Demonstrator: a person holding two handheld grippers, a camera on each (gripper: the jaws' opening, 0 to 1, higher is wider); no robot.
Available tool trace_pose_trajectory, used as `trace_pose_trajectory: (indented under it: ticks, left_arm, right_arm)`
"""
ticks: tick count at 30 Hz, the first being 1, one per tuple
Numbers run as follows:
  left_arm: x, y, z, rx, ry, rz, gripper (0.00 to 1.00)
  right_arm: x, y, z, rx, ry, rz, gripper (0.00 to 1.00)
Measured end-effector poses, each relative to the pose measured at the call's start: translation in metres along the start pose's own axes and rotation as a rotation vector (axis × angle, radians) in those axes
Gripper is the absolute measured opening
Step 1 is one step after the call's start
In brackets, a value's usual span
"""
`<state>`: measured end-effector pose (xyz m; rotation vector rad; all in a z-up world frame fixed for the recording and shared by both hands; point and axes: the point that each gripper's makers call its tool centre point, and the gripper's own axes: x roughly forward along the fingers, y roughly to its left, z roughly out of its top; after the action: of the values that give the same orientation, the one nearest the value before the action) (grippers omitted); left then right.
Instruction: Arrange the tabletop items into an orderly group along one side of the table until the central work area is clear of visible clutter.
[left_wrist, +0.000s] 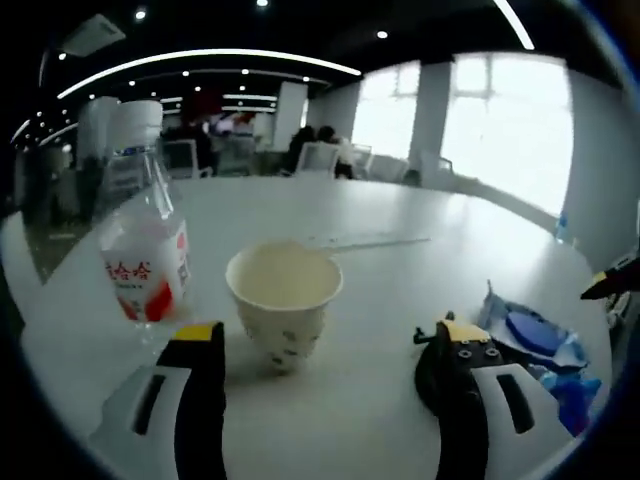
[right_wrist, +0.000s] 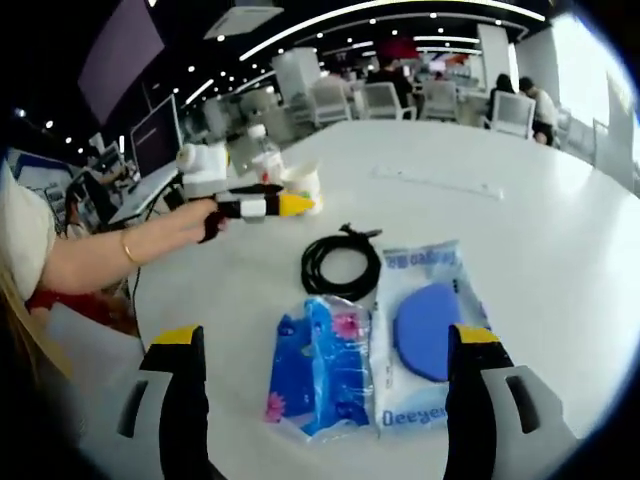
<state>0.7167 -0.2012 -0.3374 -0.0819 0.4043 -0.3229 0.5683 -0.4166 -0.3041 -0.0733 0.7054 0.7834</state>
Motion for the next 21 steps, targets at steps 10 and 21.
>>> trace_pose_trajectory:
  ticks: [10,21]
  left_arm:
    - [-0.042,-0.024,0.006,0.092,0.026,-0.083,0.99]
    - [-0.079,-0.057,0.012,0.114,0.034,-0.179,0.99]
  right_arm:
    - [-0.01,0.006,0.024,0.042,-0.101,0.032,0.99]
    - [-0.004,0.023,0.027,0.023,-0.103,0.086,0.99]
